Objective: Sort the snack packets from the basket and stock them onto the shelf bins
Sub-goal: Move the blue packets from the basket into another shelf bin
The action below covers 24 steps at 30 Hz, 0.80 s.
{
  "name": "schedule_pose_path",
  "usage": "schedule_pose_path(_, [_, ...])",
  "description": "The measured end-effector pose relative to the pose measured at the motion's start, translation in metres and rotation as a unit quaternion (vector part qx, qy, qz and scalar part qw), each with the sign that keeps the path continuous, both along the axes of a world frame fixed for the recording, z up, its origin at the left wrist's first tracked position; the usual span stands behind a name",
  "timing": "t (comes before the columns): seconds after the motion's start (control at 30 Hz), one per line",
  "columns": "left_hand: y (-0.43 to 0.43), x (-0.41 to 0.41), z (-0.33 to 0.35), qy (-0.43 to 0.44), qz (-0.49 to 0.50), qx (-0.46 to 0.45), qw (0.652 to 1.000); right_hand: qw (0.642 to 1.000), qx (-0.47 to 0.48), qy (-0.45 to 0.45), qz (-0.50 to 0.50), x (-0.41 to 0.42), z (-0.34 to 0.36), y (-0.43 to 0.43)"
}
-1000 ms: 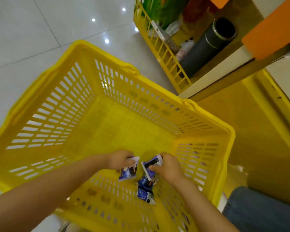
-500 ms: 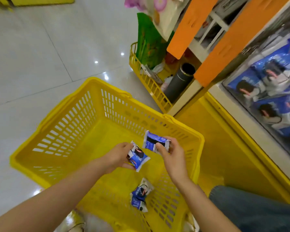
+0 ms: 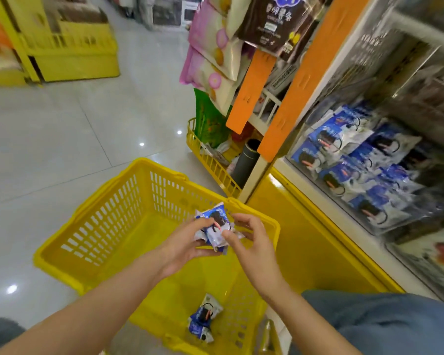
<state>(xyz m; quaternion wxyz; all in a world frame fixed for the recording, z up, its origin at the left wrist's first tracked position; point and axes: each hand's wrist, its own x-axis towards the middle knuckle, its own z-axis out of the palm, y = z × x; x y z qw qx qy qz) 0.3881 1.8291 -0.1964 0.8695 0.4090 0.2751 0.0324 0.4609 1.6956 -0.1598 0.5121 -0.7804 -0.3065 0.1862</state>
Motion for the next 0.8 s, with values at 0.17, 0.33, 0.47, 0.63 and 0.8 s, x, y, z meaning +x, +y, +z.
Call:
schedule_pose_path(0.17, [-0.005,0.005,0.046,-0.026,-0.012,0.138,0.99,0.995,-0.011,0.097,0.005,0.01,0.037,-0.006])
schedule_pose_path(0.33, [-0.012,0.005,0.082,-0.066,-0.003,0.204,0.977,0.988,-0.006,0.15,0.024,0.01,0.069,-0.017])
schedule_pose_path(0.47, [-0.021,0.017,0.1,-0.125,-0.018,0.132,0.983,0.991,0.034,0.133,0.007,0.021,0.101,-0.028])
schedule_pose_path(0.63, [-0.036,0.038,0.107,-0.159,-0.061,0.124,0.978,0.995,0.072,0.012,-0.061,0.063,0.148,-0.056])
schedule_pose_path(0.8, [-0.046,0.065,0.109,-0.146,-0.048,0.138,0.978,0.959,-0.013,-0.141,-0.245,0.145,0.178,-0.084])
